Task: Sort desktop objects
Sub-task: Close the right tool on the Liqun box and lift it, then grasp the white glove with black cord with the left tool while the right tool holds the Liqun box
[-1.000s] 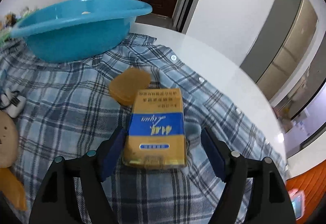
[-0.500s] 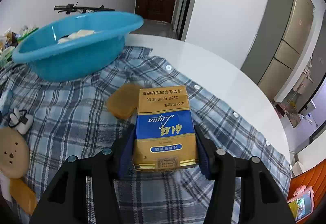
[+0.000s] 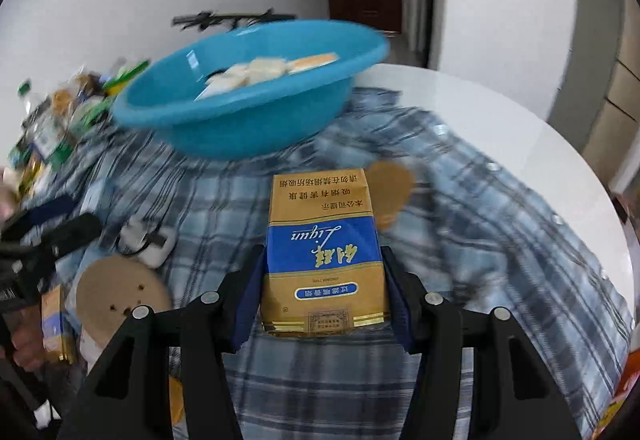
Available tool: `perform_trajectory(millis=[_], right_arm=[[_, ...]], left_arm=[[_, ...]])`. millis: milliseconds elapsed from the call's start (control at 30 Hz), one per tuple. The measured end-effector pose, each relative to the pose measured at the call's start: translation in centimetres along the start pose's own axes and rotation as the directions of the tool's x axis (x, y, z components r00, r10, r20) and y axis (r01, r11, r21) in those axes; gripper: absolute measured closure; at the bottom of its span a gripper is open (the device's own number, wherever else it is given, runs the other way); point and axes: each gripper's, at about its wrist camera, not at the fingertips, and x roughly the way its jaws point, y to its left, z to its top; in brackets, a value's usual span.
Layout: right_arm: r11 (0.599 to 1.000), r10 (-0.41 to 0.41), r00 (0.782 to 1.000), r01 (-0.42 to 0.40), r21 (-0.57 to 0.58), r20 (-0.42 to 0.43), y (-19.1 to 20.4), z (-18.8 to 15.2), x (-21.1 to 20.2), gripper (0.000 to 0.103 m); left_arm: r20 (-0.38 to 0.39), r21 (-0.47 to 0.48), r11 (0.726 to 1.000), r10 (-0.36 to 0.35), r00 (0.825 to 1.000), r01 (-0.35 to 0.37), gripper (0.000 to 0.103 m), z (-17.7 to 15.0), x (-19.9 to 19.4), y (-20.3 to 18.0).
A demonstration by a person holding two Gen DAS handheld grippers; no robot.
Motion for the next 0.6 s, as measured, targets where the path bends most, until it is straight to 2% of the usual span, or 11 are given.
perform_trajectory(millis=[167,433,533,600], right_arm=[[1.000,0.022,0.997,-0.023,-0.012,-0.076,0.9,-1.5,2.2,0.049],[1.000,-0.004,0.997,0.002,-0.024,-0.079,1.3,-1.6,2.7,0.045],[1.000,-0.013,0.997,0.011,-0.026,-0.077,1.1,-1.5,2.7,0.038],[0.999,-0.019,0.997,0.017,-0.034,-0.071,1.2,-1.4,2.6,0.038]], left_arm=[[-0.006,-0.003,1.000,0.006,1.000,-0.006,0.000,-0.2,0.2,0.3],[-0.013,-0.008,1.000,0.004,1.000,-0.004,0.000,-0.4,0.5,0.3],[-0.013,-0.002,1.000,0.005,1.000,-0.005,0.000,-0.5,0.5,0.3],[-0.013,-0.002,1.000,0.007,1.000,-0.007,0.000,-0.5,0.5,0.3]])
